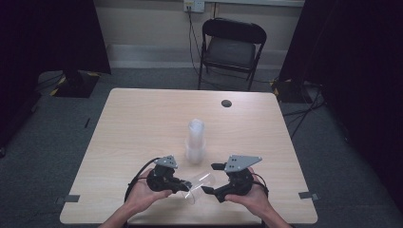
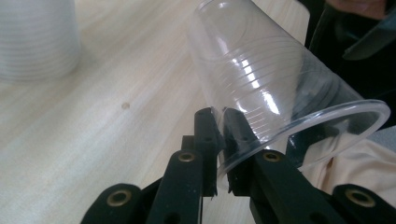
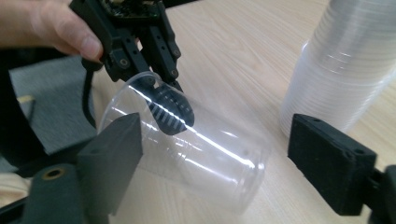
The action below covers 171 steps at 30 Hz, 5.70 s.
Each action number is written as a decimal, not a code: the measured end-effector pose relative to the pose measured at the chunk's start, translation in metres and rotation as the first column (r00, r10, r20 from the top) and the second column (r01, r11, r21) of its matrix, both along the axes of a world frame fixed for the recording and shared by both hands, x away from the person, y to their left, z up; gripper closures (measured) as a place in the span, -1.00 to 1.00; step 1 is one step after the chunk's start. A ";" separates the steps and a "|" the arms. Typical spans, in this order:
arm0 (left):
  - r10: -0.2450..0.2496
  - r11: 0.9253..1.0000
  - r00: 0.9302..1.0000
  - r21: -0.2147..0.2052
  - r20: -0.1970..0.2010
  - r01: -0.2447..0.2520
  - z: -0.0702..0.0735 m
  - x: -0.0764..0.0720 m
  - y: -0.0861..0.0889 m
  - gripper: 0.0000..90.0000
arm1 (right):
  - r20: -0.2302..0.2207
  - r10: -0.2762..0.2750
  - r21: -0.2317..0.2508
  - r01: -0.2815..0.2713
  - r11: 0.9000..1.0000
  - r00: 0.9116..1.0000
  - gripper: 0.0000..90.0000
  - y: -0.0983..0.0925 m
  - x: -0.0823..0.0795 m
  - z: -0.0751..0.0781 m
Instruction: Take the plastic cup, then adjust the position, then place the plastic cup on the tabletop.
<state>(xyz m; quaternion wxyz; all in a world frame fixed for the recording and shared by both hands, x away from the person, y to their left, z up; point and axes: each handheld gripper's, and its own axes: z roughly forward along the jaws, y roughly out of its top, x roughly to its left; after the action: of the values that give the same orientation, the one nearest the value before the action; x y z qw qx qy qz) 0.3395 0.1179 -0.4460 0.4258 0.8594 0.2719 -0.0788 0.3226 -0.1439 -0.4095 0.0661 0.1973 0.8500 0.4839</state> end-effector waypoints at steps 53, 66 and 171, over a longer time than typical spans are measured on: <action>0.116 0.992 0.977 -0.032 -0.177 -0.123 -0.003 0.011 -0.001 1.00 | 0.246 0.197 -0.282 -0.124 0.951 0.949 -0.45 0.068 -0.018 -0.029; 0.125 0.989 0.978 -0.060 -0.167 -0.137 -0.004 0.009 0.003 0.95 | 0.251 0.186 -0.252 -0.121 0.960 0.950 -0.34 0.069 -0.020 -0.026; 0.407 0.913 0.875 -0.101 0.263 -0.395 -0.007 -0.005 0.070 -0.57 | 0.021 -0.510 0.057 0.508 0.860 0.860 -0.32 -0.029 0.146 -0.019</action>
<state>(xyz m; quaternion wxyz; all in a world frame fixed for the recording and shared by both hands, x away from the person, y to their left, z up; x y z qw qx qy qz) 0.3348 0.1874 -0.4535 0.4857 0.7771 0.3796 0.1269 0.4686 -0.1728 -0.4282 0.2014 0.4077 0.7542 0.4737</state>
